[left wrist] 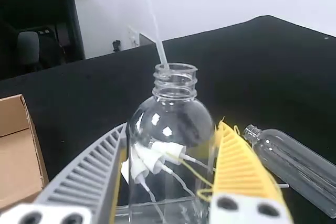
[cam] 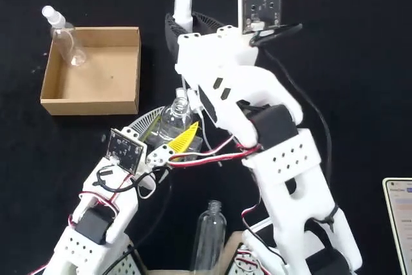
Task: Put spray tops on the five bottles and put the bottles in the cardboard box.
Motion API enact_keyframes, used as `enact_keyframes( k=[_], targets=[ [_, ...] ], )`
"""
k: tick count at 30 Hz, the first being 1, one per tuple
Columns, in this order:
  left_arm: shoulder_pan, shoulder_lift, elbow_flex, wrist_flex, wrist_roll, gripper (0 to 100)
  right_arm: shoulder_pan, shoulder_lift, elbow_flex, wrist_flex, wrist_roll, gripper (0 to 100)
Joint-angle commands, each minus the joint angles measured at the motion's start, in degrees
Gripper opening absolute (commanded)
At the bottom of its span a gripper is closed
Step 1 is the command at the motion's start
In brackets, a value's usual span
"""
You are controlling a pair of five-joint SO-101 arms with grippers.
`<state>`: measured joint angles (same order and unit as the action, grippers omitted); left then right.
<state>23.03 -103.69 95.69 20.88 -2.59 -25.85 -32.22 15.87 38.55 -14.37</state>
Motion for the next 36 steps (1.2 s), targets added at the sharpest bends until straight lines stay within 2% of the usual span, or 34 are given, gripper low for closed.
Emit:
enact_keyframes(
  k=[1,10,20,26,34,36],
  targets=[
    [0.4,-0.9,1.0,-1.5,0.3,17,-0.8,-2.5,-0.1,-2.6,-0.5,1.2],
    [0.2,-0.9,1.0,-1.5,0.2,17,-2.6,-8.7,-1.2,-2.5,-0.5,1.2],
    [0.2,-0.9,1.0,-1.6,0.2,17,-7.3,-14.2,9.3,-2.8,0.0,1.2],
    [0.2,-0.9,1.0,-1.5,0.2,17,-5.1,-14.5,12.1,-5.1,0.0,1.2],
    [0.2,-0.9,1.1,-1.2,0.2,17,-1.5,-14.6,12.6,8.0,0.1,1.5],
    [0.2,-0.9,1.1,-1.3,0.2,17,-1.0,-14.6,12.7,11.7,2.4,1.5]
  ],
)
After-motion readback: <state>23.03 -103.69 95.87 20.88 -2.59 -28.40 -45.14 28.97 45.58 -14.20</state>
